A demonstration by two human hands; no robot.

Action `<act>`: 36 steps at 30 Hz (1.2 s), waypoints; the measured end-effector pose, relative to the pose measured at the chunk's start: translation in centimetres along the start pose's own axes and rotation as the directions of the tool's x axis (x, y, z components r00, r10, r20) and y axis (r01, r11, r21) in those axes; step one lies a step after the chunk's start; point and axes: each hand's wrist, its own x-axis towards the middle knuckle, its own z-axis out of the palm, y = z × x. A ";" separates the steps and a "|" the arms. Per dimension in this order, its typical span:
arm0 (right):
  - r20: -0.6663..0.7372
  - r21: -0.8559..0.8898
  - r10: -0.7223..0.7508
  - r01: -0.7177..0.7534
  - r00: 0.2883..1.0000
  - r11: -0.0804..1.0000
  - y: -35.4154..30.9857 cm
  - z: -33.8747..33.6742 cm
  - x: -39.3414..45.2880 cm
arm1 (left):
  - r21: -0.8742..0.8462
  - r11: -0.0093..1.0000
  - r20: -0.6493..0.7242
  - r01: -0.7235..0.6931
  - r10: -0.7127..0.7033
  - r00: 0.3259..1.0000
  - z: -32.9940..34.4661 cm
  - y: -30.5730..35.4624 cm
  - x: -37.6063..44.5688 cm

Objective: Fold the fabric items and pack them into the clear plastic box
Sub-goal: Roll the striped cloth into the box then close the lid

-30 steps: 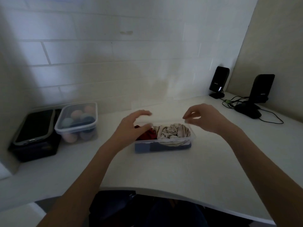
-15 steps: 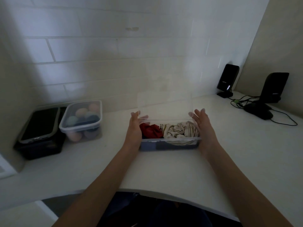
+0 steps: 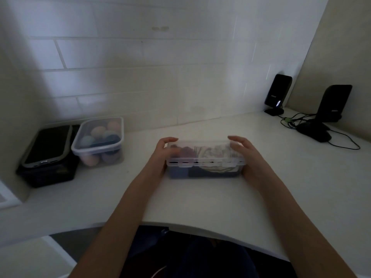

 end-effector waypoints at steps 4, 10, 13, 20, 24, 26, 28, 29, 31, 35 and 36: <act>0.094 0.009 -0.011 0.010 0.995 1.000 0.0 -0.6 -0.9 | 0.003 1.000 0.058 0.010 -0.010 0.998 -0.4 0.1 -0.8; 0.010 -0.132 -0.097 0.098 0.995 0.986 0.3 -0.2 -1.5 | 0.215 0.971 0.106 -0.109 0.088 0.991 -0.2 0.3 -1.4; -0.220 -0.588 -0.444 0.246 0.868 0.770 0.9 0.4 -1.6 | 0.639 0.718 -0.005 -0.275 0.361 0.933 0.6 -0.3 -1.8; 0.291 -0.919 -0.470 0.380 0.833 0.105 1.5 0.6 -2.7 | 0.853 0.147 0.392 -0.501 0.454 0.800 -0.1 -0.5 -3.1; 0.397 -0.916 -0.543 0.356 0.740 -0.185 1.8 0.6 -2.4 | 0.872 0.056 0.426 -0.486 0.402 0.811 -0.8 -0.7 -3.0; 0.398 -0.914 -0.582 0.360 0.709 -0.187 2.6 1.4 -1.5 | 0.876 0.015 0.429 -0.481 0.431 0.794 -0.8 -0.8 -2.8; 0.403 -0.905 -0.598 0.398 0.693 -0.149 3.3 2.1 -0.6 | 0.884 -0.105 0.447 -0.456 0.481 0.754 -0.7 -0.8 -2.6; 0.414 -0.899 -0.606 0.408 0.679 -0.158 3.6 2.4 -0.2 | 0.885 -0.177 0.459 -0.431 0.492 0.740 -0.7 -0.7 -2.5; 0.433 -0.895 -0.599 0.401 0.674 -0.196 4.0 3.1 0.3 | 0.881 -0.278 0.472 -0.382 0.476 0.742 -0.6 -0.7 -2.4; 0.436 -0.893 -0.574 0.414 0.693 -0.178 3.9 5.1 1.4 | 0.911 -0.333 0.365 -0.243 0.374 0.853 0.9 0.1 -1.9; 0.435 -0.892 -0.567 0.421 0.700 -0.164 3.8 5.8 1.9 | 0.926 -0.323 0.308 -0.198 0.340 0.888 1.6 0.6 -1.8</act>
